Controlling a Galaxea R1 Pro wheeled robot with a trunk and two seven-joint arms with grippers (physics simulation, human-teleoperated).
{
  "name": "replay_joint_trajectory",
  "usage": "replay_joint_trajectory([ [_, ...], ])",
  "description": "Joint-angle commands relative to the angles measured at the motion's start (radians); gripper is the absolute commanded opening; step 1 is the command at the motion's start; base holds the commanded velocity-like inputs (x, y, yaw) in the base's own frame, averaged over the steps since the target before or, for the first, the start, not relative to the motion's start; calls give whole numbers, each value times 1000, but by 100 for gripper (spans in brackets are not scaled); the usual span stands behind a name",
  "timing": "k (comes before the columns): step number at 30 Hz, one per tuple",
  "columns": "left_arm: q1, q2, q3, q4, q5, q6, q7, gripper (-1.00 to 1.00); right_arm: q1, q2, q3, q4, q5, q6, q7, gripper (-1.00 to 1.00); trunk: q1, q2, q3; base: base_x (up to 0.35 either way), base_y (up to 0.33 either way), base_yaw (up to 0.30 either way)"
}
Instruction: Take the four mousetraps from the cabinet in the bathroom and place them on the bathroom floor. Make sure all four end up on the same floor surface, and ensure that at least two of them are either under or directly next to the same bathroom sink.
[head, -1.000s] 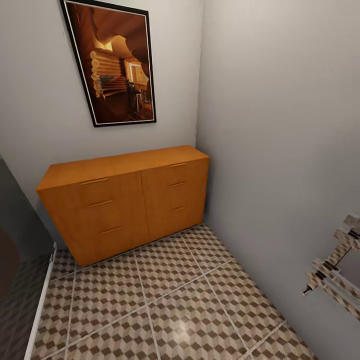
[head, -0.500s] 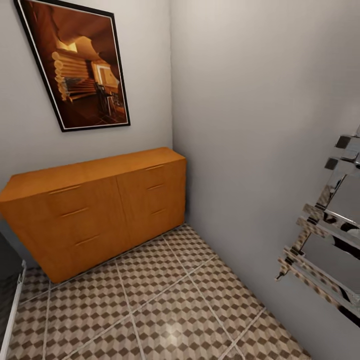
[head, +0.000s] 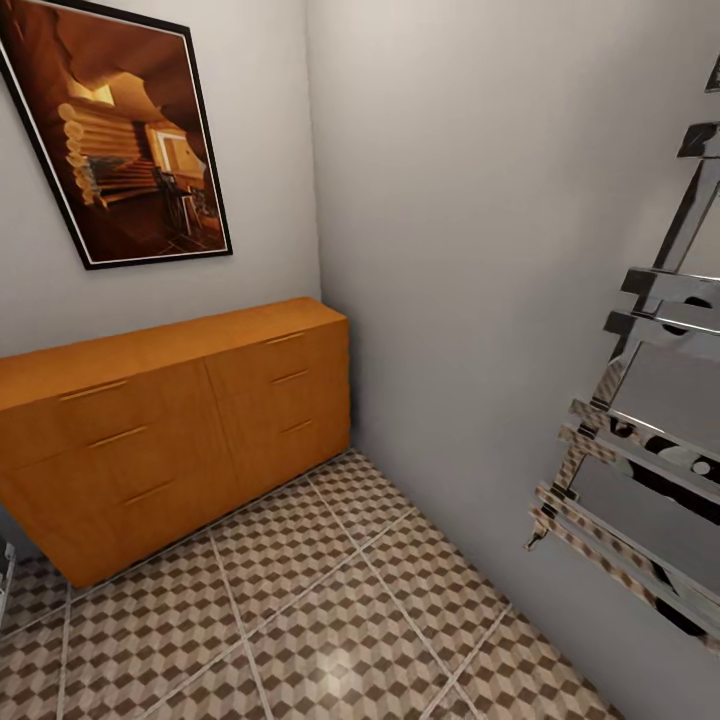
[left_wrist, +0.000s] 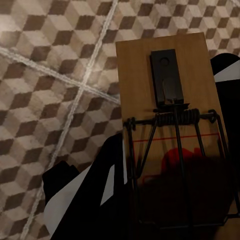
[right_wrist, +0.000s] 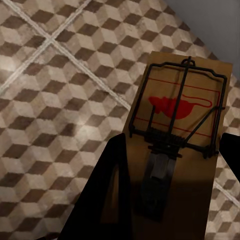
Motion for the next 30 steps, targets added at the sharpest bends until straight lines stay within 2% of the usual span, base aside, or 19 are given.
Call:
replay_joint_trajectory([
  [1,0,0,-9,0,4,-6,1,-100,-1,0,8,1,-10,-4,-2,-100,0,0,-1,0,0,-3],
  [12,0,0,-9,0,4,-6,1,-100,-1,0,8,1,-11,-4,-2,-100,0,0,-9,0,0,-102],
  [30,0,0,-9,0,4,-6,1,-100,-1,0,8,1,-11,-4,-2,-100,0,0,-22,0,0,-266],
])
